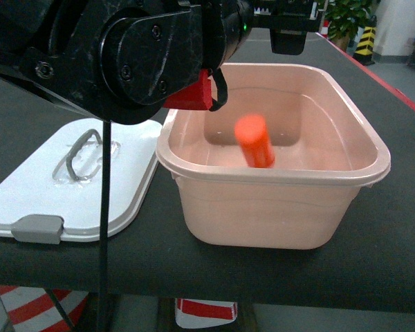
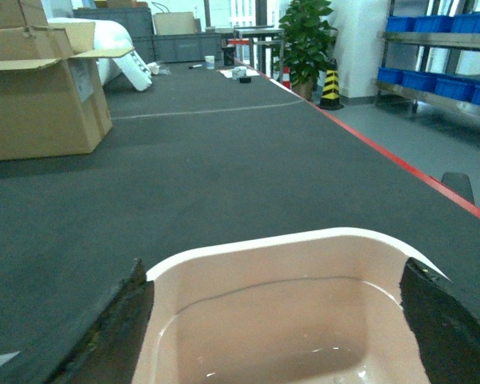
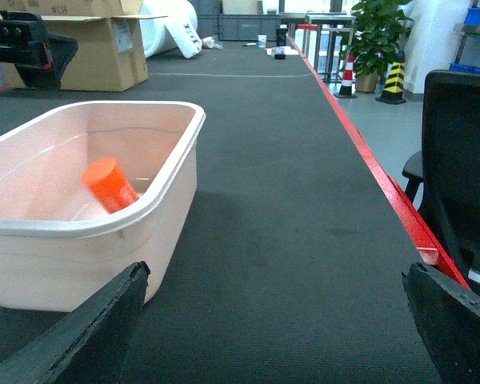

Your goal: Pick capacitor and pack into box

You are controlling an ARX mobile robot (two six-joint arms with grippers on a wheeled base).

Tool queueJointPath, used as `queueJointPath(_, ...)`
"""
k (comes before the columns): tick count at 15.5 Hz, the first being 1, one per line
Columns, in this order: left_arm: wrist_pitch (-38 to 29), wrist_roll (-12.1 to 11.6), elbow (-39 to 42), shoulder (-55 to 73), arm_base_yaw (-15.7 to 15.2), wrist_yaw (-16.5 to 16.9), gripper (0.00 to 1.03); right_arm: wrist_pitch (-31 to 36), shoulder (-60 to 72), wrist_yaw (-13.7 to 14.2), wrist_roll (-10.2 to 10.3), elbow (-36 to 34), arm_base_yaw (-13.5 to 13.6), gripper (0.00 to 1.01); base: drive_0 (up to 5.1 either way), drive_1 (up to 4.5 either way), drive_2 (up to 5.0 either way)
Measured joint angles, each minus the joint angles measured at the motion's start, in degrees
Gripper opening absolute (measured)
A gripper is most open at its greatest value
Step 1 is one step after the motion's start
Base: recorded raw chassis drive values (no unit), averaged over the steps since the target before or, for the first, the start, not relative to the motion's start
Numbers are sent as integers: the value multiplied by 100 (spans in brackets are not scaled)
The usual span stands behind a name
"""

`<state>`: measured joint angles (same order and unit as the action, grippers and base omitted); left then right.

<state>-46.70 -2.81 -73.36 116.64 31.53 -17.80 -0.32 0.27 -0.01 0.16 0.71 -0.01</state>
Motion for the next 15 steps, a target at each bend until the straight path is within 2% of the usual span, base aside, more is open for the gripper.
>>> queueJointPath(1, -44, 2, 199, -149, -114, 4, 99, 0, 0, 0, -2, 0, 0, 98, 0, 0, 0)
queueJointPath(2, -111, 9, 435, -328, -245, 2, 97, -2, 0, 0, -2, 0, 0, 98, 0, 0, 0)
queueJointPath(3, -260, 22, 793, -623, -507, 7, 98, 0, 0, 0, -2, 0, 0, 98, 0, 0, 0)
queueJointPath(6, -857, 98, 2299, -1617, -1939, 92, 98, 2, 0, 0, -2, 0, 0, 98, 0, 0, 0)
queueJointPath(7, -925, 129, 2616, -1537, -2295, 153, 98, 0, 0, 0, -2, 0, 0, 98, 0, 0, 0)
queueJointPath(8, -1051, 129, 2734, -1244, -2503, 240, 98, 0, 0, 0, -2, 0, 0, 98, 0, 0, 0)
queueJointPath(10, -1198, 129, 2568, -396, -2573, 417, 98, 0, 0, 0, 0, 0, 0, 98, 0, 0, 0)
queueJointPath(11, -1200, 146, 2221, 221, -2573, 474, 98, 0, 0, 2, -2, 0, 0, 98, 0, 0, 0)
queueJointPath(15, -761, 284, 1366, 1274, -2669, 564, 98, 0, 0, 0, -2, 0, 0, 98, 0, 0, 0)
